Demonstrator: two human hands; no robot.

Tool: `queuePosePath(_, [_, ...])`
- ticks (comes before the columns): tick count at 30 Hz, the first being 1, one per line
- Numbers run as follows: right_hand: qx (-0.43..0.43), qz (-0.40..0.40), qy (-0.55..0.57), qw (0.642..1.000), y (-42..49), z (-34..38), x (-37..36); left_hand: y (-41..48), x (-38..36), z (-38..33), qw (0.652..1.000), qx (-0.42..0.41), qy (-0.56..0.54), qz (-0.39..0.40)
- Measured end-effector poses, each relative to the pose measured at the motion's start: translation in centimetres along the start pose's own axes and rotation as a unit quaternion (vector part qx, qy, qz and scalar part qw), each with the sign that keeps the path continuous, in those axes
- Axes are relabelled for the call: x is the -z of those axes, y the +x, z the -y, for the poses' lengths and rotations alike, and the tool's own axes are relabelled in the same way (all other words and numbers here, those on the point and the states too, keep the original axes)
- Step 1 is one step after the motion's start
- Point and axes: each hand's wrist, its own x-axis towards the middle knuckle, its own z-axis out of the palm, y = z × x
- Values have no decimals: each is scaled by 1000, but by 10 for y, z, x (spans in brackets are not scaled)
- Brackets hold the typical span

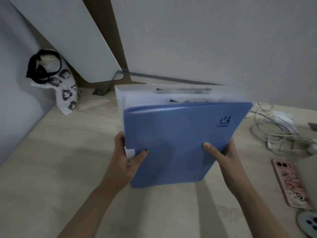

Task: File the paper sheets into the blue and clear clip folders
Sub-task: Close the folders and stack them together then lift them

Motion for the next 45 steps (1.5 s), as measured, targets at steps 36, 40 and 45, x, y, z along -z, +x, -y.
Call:
queuePosePath(36, [-196,170,-188,947,60,-84,-162,65,145,110,951,302,-13,-63])
queuePosePath(40, [-228,190,-184,937,85,-100,-213,97,191,138,941,334,1,-44])
queuePosePath(45, [-272,207,-214,915,117,-111,-264,134,234,163,937,350,12,-8])
